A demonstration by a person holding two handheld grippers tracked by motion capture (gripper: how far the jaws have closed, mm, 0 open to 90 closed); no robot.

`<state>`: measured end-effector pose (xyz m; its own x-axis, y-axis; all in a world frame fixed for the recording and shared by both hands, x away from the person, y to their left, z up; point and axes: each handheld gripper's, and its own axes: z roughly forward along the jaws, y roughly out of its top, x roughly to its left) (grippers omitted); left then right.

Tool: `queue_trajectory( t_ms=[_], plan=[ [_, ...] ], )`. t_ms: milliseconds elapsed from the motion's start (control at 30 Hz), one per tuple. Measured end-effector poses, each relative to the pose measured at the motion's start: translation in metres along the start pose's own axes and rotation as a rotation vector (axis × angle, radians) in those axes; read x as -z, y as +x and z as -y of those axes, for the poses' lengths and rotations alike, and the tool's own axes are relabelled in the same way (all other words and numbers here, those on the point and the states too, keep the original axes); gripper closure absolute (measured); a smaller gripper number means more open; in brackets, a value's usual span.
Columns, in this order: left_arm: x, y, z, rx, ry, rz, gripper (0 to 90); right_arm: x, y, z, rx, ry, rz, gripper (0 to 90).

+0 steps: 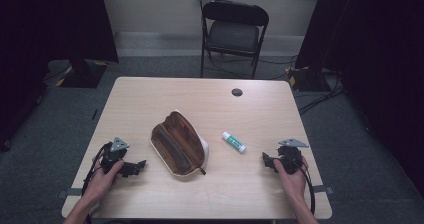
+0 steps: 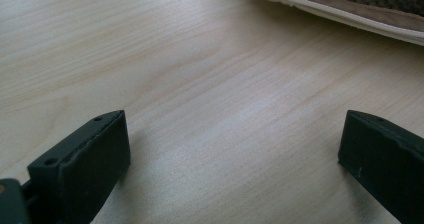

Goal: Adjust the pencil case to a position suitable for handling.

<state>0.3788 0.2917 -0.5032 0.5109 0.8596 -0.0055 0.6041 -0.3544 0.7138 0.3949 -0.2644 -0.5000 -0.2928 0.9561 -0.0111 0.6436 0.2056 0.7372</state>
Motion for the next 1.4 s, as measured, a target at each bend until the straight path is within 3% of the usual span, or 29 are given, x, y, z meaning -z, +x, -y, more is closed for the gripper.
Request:
queue_trajectory(
  t_ms=[333,433,533,667,767,1033,1167,1400],
  plan=[
    [0.000,0.000,0.000,0.000,0.000,0.000,0.0,0.003,0.000,0.000,0.002,0.010,-0.006,15.0],
    [0.000,0.000,0.000,0.001,0.000,0.001,0.0,0.007,0.003,-0.001,0.003,0.024,-0.028,19.2],
    [0.000,0.000,0.000,0.000,0.000,0.001,0.0,0.014,0.006,-0.001,-0.020,0.000,-0.078,19.9],
    [0.000,0.000,0.000,0.000,0.000,0.000,0.0,0.026,0.018,-0.004,0.057,-0.038,-0.047,23.0],
    [0.000,0.000,0.000,0.000,0.000,0.001,0.0,0.038,0.028,-0.007,0.070,-0.094,-0.132,24.9],
    [0.000,0.000,0.000,-0.002,0.000,0.001,0.0,0.051,0.075,-0.025,0.168,-0.136,-0.303,37.5],
    [0.000,0.000,0.000,0.000,0.000,0.001,0.0,0.050,0.098,-0.035,0.193,-0.148,-0.375,41.0],
    [0.000,0.000,0.000,0.001,-0.001,0.001,0.0,0.041,0.133,-0.048,0.244,-0.155,-0.448,38.7]
  ],
)
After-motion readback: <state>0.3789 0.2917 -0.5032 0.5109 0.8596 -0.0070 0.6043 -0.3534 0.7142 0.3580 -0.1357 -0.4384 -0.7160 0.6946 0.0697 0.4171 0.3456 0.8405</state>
